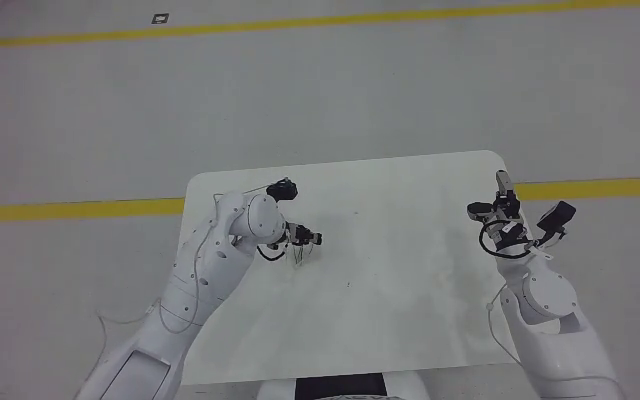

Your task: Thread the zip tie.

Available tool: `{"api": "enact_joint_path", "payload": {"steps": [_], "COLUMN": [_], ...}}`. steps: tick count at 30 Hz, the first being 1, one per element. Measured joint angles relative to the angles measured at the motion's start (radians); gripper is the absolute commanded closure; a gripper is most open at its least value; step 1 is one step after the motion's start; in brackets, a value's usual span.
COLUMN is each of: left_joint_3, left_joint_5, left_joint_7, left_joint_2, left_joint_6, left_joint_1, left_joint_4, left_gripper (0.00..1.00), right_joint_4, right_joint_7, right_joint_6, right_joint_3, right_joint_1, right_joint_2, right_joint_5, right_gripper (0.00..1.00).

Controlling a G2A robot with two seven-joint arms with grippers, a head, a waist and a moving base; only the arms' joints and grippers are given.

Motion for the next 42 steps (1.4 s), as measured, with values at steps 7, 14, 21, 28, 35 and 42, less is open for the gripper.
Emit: {"api": "enact_joint_path", "payload": {"steps": [7, 14, 21, 28, 35, 42], "left_joint_3": [-0.003, -0.014, -0.015, -0.011, -0.017, -0.005], "left_joint_5": [0.149, 0.244, 0.263, 0.235, 0.206, 0.208], "left_joint_7": [-0.018, -0.036, -0.036, -0.021, -0.036, -0.036], "left_joint_2": [-0.011, -0.058, -0.064, -0.063, -0.054, -0.045], "left_joint_6": [0.000, 0.000, 0.000, -0.031, -0.065, -0.056], "left_joint_1": [0.006, 0.016, 0.011, 0.031, 0.047, 0.053], "left_joint_4": [-0.027, -0.006, 0.004, -0.017, -0.041, -0.067], "left_gripper": [0.00, 0.00, 0.00, 0.00, 0.00, 0.55], "right_joint_4": [0.000, 0.000, 0.000, 0.000, 0.000, 0.000], "right_joint_7": [0.000, 0.000, 0.000, 0.000, 0.000, 0.000], "right_joint_6": [0.000, 0.000, 0.000, 0.000, 0.000, 0.000], "right_joint_3": [0.000, 0.000, 0.000, 0.000, 0.000, 0.000], "right_joint_1": [0.000, 0.000, 0.000, 0.000, 0.000, 0.000], "right_joint_2": [0.000, 0.000, 0.000, 0.000, 0.000, 0.000], "right_joint_5": [0.000, 0.000, 0.000, 0.000, 0.000, 0.000], "right_gripper": [0.00, 0.00, 0.00, 0.00, 0.00, 0.00]}}
